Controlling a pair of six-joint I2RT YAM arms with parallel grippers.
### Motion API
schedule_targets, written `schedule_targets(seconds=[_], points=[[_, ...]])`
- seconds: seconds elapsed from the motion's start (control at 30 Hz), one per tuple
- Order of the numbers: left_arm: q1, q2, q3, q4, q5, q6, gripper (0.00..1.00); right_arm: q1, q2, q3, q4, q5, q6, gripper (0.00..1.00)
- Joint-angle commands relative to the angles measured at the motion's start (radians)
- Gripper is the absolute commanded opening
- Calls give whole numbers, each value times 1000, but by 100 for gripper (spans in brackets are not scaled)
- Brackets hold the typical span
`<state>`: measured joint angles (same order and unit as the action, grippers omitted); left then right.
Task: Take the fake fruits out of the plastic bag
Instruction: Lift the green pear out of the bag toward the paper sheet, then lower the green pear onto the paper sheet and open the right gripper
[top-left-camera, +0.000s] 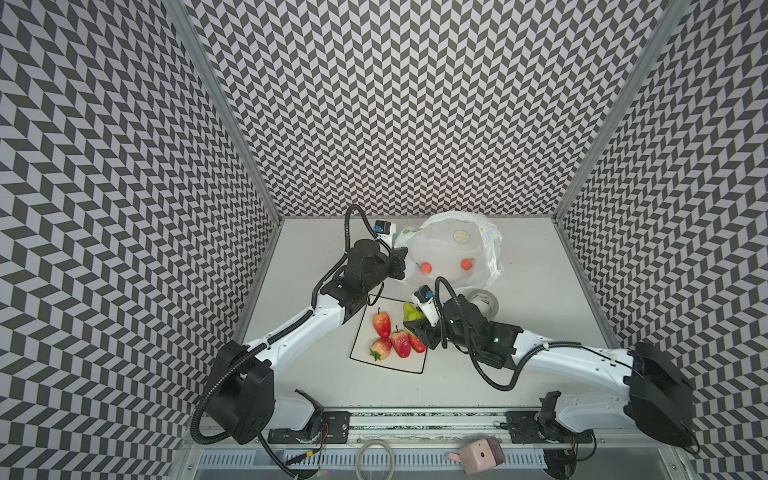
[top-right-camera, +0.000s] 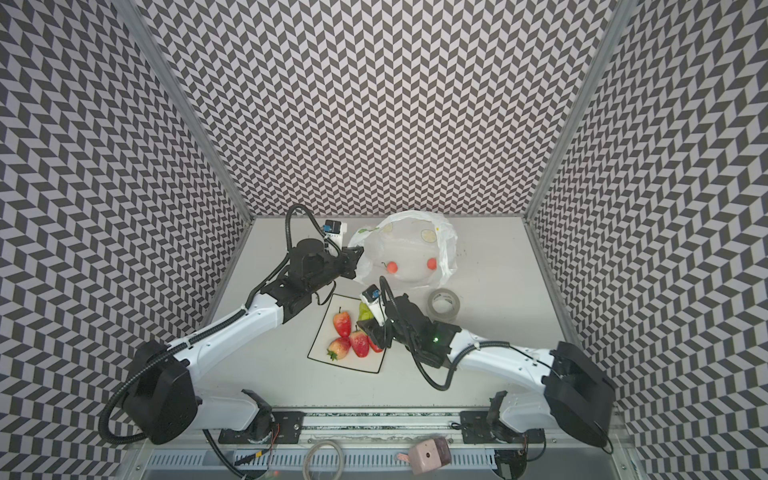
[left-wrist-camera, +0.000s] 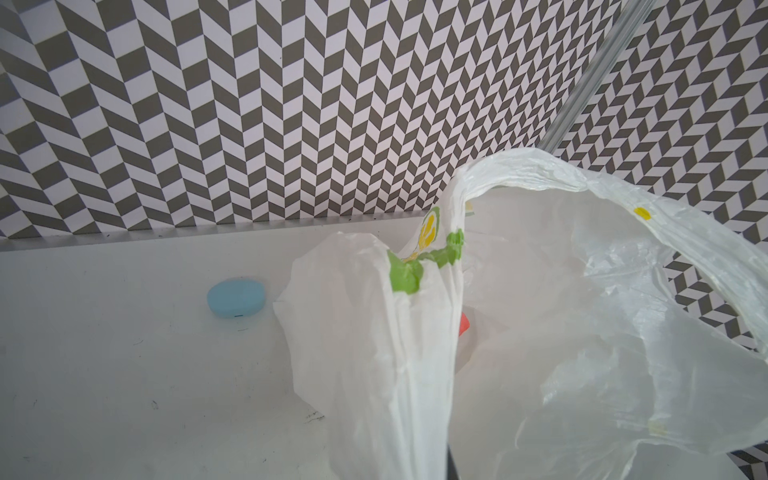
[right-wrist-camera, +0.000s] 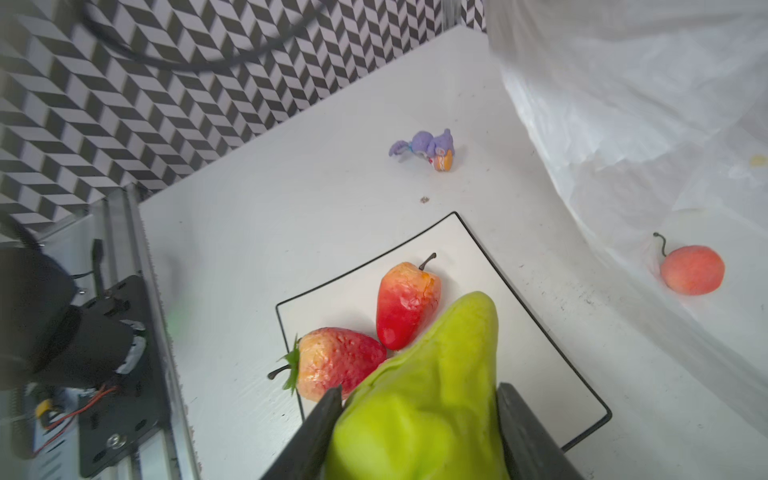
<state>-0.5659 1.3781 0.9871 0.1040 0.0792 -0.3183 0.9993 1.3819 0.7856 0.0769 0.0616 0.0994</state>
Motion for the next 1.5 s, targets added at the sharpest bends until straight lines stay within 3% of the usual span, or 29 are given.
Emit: schedule_targets(seconds=[0.0,0.47,0.83,1.0,1.13,1.27,1.47], points=[[3,3,26,11,-1,4,0,-1,93,84,79,78,56,46],[3,-28,-13,7,2,-4,0,-64,390,256,33,151,171,47],[3,-33,-16,12,0,-5,0,-68,478,283,21,137,183,54],[3,-34,-18,14,0,-7,0,-68,493,298,11,127,177,60],[3,-35,-17,13,-4,-5,0,-68,472,291,8,133,173,70],[3,-35,-17,14,-3,-4,0,-68,415,284,4,133,174,77],[3,-34,-13,16,-4,2,0,-50,263,233,17,144,169,80]])
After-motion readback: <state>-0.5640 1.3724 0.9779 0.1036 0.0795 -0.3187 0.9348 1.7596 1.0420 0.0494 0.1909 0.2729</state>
